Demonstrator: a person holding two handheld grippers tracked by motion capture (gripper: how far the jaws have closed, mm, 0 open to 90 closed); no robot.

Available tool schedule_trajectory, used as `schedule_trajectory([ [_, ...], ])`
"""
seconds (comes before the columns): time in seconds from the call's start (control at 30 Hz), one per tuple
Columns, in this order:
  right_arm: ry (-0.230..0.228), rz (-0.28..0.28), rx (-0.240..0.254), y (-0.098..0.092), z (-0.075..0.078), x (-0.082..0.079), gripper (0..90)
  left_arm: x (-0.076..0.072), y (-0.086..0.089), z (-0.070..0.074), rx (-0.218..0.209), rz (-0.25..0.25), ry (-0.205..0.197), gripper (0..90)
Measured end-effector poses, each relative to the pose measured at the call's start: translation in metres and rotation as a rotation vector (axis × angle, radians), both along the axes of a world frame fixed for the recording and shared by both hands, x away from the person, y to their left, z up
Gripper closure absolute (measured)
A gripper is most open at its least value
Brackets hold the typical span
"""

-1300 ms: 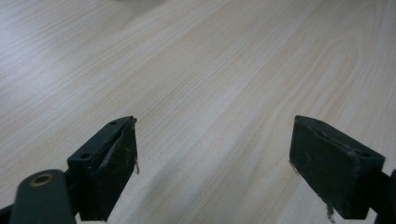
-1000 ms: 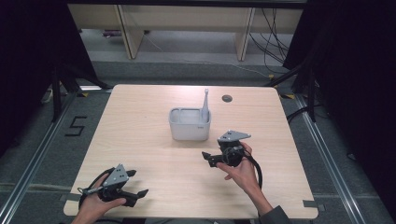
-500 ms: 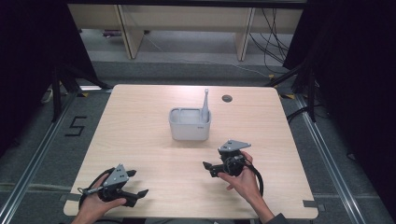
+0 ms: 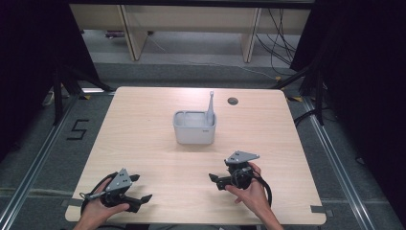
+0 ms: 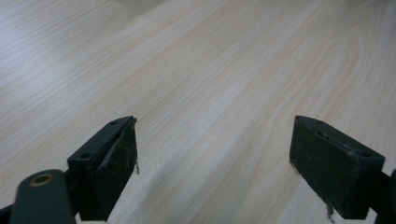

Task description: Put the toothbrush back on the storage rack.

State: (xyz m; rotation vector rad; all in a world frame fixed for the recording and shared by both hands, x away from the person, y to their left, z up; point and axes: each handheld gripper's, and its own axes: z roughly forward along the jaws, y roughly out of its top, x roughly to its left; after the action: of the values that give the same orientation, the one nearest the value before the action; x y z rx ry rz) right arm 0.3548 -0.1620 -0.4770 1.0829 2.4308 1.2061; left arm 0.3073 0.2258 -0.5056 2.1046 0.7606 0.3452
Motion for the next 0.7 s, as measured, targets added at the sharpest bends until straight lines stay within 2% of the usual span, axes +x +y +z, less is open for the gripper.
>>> schedule_trajectory([
  [0.03, -0.027, 0.013, -0.007, -0.001, -0.001, 0.000, 19.7, 0.000, 0.001, 0.000, 0.013, -0.003, -0.003, 14.9],
  [0.13, 0.009, 0.012, 0.009, -0.001, -0.002, -0.005, 19.5, 0.000, 0.001, 0.001, 0.014, -0.003, -0.004, 14.9],
  [0.17, -0.011, 0.028, -0.006, -0.002, -0.002, -0.004, 19.4, 0.000, 0.001, 0.001, 0.015, -0.003, -0.005, 14.9],
  [0.2, 0.019, 0.000, 0.005, -0.001, -0.002, -0.008, 19.1, 0.000, 0.001, 0.000, 0.012, -0.002, -0.005, 14.9],
  [0.23, -0.004, 0.012, -0.004, -0.003, -0.003, -0.008, 19.0, 0.000, 0.001, 0.000, 0.011, 0.001, -0.006, 14.9],
  [0.33, -0.017, 0.023, -0.012, -0.005, -0.004, -0.009, 18.2, 0.000, 0.001, 0.000, 0.013, -0.002, -0.005, 14.9],
  [0.37, 0.015, 0.005, 0.002, -0.005, -0.004, -0.012, 17.9, 0.000, 0.001, 0.000, 0.012, 0.001, -0.006, 14.9],
  [0.47, -0.006, 0.009, -0.006, -0.010, -0.004, -0.013, 17.1, 0.000, 0.001, 0.000, 0.012, 0.001, -0.006, 14.9],
  [0.5, 0.013, 0.005, 0.002, -0.010, -0.004, -0.014, 16.9, 0.000, 0.001, 0.000, 0.012, 0.001, -0.006, 14.9],
  [0.57, 0.019, 0.001, 0.009, -0.011, -0.006, -0.016, 16.8, 0.000, 0.001, 0.000, 0.012, 0.000, -0.005, 14.9],
  [0.6, -0.001, 0.012, -0.005, -0.012, -0.006, -0.016, 16.7, 0.000, 0.001, 0.001, 0.012, 0.001, -0.006, 14.9],
  [0.63, 0.034, -0.004, 0.001, -0.012, -0.006, -0.019, 16.8, 0.000, 0.001, 0.001, 0.012, 0.001, -0.006, 14.9],
  [0.67, -0.004, 0.018, -0.006, -0.012, -0.007, -0.018, 16.7, 0.000, 0.001, 0.001, 0.012, 0.001, -0.006, 14.9],
  [0.7, 0.024, 0.010, -0.003, -0.012, -0.007, -0.020, 16.7, 0.000, 0.001, 0.000, 0.012, 0.001, -0.006, 14.9],
])
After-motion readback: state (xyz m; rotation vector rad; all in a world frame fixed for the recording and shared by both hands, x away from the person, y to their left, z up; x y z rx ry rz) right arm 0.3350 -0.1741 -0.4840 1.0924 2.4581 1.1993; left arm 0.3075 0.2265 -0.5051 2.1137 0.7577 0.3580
